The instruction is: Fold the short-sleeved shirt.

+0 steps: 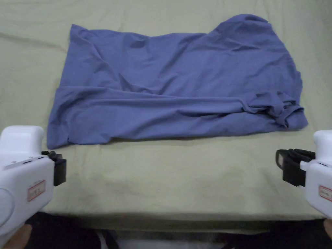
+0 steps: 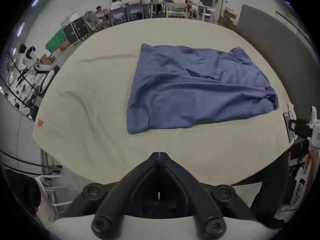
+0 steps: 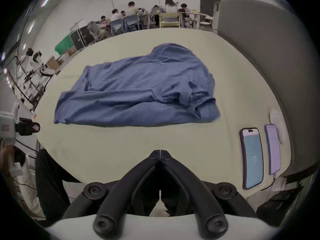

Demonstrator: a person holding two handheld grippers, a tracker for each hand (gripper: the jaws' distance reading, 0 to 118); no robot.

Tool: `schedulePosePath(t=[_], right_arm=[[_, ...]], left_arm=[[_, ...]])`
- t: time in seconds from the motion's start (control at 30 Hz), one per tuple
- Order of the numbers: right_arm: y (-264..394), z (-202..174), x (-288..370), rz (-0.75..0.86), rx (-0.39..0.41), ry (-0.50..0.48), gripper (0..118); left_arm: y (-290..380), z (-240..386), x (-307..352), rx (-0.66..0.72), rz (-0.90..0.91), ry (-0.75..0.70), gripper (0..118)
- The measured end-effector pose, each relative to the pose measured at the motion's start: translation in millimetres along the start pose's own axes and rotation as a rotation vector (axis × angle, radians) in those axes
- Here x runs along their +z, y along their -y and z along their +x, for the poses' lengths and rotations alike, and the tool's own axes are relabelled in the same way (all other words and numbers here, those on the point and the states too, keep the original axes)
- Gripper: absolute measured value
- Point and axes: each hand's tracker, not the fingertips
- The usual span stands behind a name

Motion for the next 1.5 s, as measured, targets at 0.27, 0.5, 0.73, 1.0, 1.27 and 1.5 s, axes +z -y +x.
schedulePosePath(t=[0.27,0.5,0.73,1.0,1.27,1.5], right_arm=[[-17,-5,-4,0.015,-0.021,-0.068,2],[-24,-13,-26,-0.032,-0.010,-0.075,2],[-32,-12,-45,-0.083,-0.001,-0.113,2],[-40,50,-42,0.121,-0.218,-0.099,118],[-80,86,-148,-0.184,-0.103,0.119,91],[-86,76,-120,-0.171,-0.019,-0.018,13]], left_arm=[[-43,-34,-91,0.138,-0.053,0.097,76],[-61,-51,-149,0.007,-0.067,0.026,75],[-74,-66,-108,0.105,-0.058,0.070,0],[-94,-29,-60,-0.076,0.049,-0.006,0],[-97,-30,-80,-0.061,-0.010,-0.009,0],[-99,-44,-80,0.008,-0.013,0.048,0]])
